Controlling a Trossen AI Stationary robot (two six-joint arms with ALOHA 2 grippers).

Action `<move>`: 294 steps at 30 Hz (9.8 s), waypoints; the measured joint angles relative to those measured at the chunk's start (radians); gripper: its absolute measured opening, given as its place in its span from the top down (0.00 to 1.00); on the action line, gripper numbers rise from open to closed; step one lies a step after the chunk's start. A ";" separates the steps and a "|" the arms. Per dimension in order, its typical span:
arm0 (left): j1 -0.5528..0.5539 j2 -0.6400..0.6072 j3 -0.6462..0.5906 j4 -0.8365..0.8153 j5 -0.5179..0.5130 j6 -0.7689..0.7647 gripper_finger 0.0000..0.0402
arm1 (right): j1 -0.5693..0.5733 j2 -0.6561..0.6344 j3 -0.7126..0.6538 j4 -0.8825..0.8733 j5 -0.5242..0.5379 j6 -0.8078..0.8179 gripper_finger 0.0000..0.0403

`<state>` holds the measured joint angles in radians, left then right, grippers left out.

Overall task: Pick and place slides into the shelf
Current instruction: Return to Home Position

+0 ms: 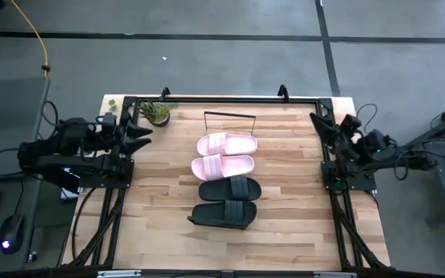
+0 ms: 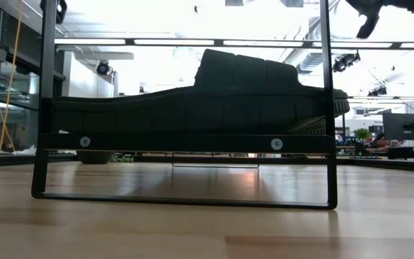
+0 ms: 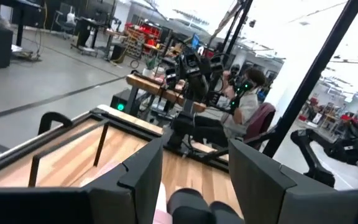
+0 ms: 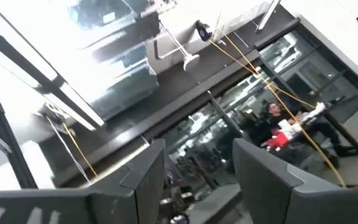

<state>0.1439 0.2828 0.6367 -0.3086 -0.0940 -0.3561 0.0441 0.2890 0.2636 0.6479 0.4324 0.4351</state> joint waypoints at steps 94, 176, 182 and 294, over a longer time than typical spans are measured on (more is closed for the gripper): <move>0.000 -0.276 -0.305 0.061 -0.075 0.063 0.58 | -0.006 -0.001 -0.254 -0.042 -0.335 -0.025 0.56; 0.000 -0.203 -0.627 0.322 0.091 0.243 0.58 | -0.004 -0.002 -0.255 -0.616 -0.549 -0.122 0.56; 0.000 -0.203 -0.627 0.322 0.091 0.238 0.58 | -0.004 -0.002 -0.255 -0.616 -0.548 -0.007 0.56; 0.000 -0.203 -0.627 0.323 0.090 0.239 0.58 | -0.004 -0.003 -0.255 -0.615 -0.548 0.264 0.56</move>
<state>0.1436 0.0795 0.0097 0.0139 -0.0036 -0.1173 0.0402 0.2863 0.0082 0.0326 -0.1158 0.6991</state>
